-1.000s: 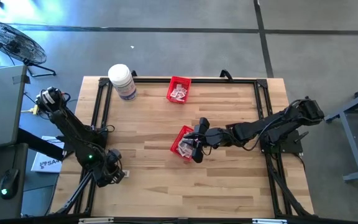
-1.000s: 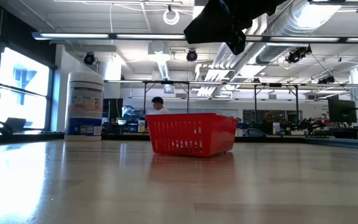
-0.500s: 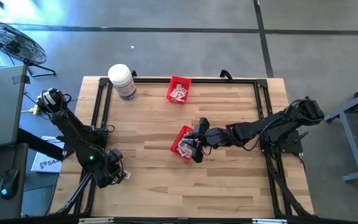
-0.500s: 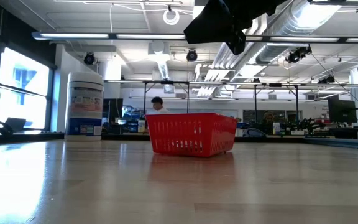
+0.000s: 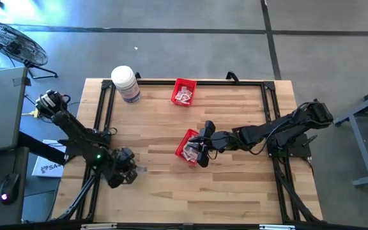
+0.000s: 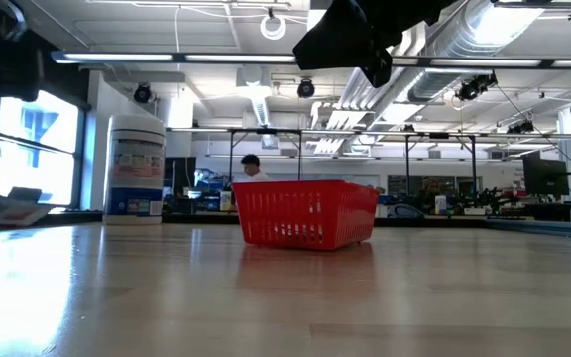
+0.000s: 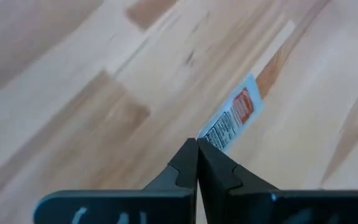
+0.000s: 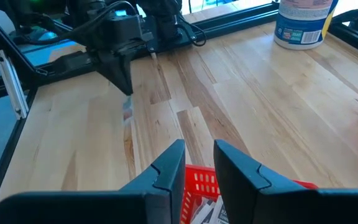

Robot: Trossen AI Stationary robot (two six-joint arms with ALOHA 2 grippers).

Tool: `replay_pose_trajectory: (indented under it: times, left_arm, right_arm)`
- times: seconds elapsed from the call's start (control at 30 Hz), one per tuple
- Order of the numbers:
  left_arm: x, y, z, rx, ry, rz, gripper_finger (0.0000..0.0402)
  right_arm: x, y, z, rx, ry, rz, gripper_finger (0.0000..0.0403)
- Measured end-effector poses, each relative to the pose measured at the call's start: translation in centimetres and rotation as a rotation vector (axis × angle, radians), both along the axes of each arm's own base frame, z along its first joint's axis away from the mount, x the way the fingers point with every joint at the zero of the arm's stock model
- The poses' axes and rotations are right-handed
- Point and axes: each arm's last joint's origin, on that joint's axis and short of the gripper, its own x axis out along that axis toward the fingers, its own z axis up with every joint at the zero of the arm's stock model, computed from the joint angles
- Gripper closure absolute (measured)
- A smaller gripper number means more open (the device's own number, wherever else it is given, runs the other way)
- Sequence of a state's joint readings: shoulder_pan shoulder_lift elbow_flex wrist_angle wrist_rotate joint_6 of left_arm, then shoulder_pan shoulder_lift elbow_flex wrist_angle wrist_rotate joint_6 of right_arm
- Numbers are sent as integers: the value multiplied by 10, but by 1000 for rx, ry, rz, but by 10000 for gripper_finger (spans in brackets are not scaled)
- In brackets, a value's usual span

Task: Pick & Place First Aid Supplies
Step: Put the white ointment pack into the top red bin

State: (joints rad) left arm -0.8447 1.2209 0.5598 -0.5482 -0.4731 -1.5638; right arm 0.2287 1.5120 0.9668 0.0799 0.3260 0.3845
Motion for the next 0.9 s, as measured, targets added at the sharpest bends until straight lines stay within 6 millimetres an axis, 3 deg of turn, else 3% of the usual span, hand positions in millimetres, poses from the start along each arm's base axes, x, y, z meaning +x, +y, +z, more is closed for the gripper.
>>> replay_pose_trajectory:
  times: [0.3, 0.5, 0.7, 0.9]
  left_arm:
    - [36, 29, 9, 112, -45, -32, 401]
    - [72, 63, 41, 270, -71, -61, 401]
    - [102, 123, 78, 459, -111, 17, 401]
    - [119, 196, 88, 547, -186, 107, 401]
  right_arm:
    - [0, 0, 0, 0, 0, 0, 324]
    - [0, 0, 0, 0, 0, 0, 324]
    - [0, 0, 0, 0, 0, 0, 324]
    - [0, 0, 0, 0, 0, 1, 324]
